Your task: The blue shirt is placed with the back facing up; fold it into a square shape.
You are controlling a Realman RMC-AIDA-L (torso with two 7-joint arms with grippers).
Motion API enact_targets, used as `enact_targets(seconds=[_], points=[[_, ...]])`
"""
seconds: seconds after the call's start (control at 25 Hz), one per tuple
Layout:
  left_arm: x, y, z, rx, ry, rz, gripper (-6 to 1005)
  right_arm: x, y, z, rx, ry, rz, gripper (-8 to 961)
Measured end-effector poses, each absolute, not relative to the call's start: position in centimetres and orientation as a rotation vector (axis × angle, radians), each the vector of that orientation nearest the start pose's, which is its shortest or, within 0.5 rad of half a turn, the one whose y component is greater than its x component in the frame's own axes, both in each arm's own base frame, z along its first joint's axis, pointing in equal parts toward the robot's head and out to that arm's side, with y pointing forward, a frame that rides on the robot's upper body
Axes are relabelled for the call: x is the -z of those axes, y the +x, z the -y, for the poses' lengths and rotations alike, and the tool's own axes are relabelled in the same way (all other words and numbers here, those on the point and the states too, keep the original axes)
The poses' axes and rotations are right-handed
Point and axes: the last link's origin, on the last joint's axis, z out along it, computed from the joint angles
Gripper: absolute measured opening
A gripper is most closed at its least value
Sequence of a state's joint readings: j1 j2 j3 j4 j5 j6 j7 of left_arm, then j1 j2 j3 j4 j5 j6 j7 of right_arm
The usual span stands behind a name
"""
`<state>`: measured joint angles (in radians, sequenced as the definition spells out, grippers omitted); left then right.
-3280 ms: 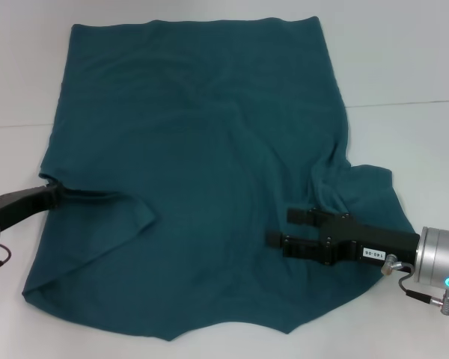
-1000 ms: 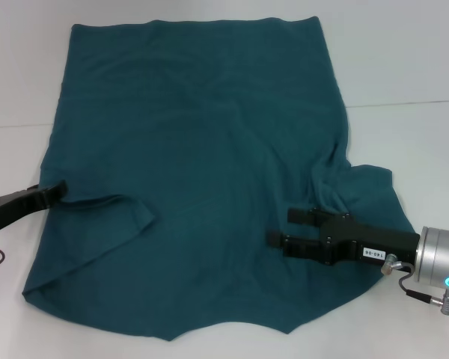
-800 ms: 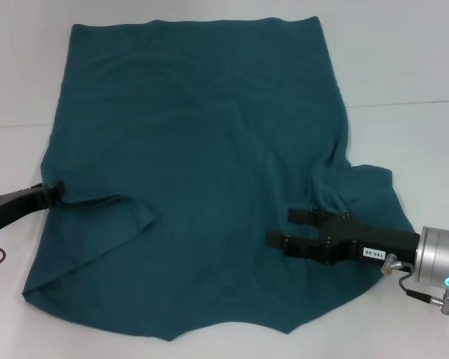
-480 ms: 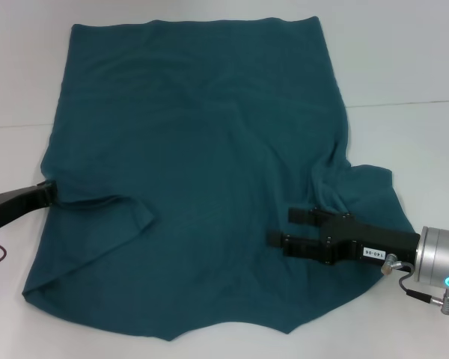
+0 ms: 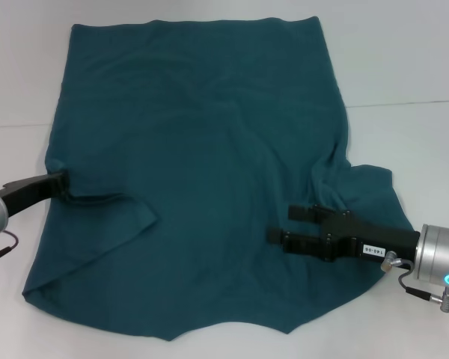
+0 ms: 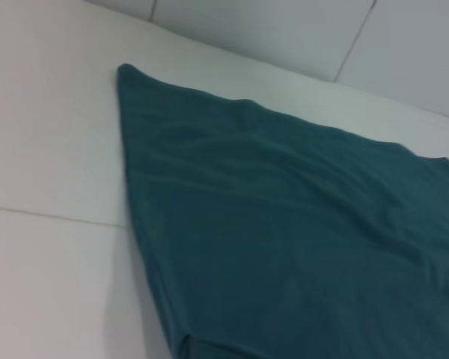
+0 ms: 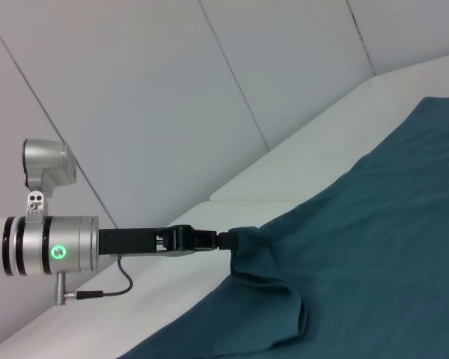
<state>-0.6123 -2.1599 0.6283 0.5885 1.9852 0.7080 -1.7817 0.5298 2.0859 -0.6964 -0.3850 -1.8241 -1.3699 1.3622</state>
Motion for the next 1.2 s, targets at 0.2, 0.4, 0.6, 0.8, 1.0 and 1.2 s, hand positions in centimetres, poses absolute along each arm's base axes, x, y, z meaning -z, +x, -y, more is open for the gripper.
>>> enact_targets(seconds=[0.2, 0.4, 0.6, 0.8, 1.0, 1.2], points=[[0.5, -30.6, -40.9, 0.541, -1.876, 1.258, 4, 3.9, 27.8, -32.7, -0.861, -2.503, -0.964, 911], [0.3, -29.9, -41.4, 0.583, -1.867, 1.289, 4, 3.7, 28.1, -32.7, -0.844, -2.503, -0.96, 911], [0.6, -28.7, -42.1, 0.61, -1.878, 1.299, 5, 3.5, 28.2, -32.7, -0.838, -2.503, -0.954, 911], [1.1, -27.5, -42.8, 0.63, -1.894, 1.302, 7, 3.6, 28.1, -32.7, -0.835, -2.509, -0.95, 911], [1.5, -26.9, -43.3, 0.663, -1.874, 1.318, 40, 3.8, 28.1, -32.6, -0.835, -2.513, -0.949, 911], [1.7, -26.7, -43.3, 0.67, -1.879, 1.322, 187, 3.9, 28.1, -32.5, -0.838, -2.513, -0.95, 912]])
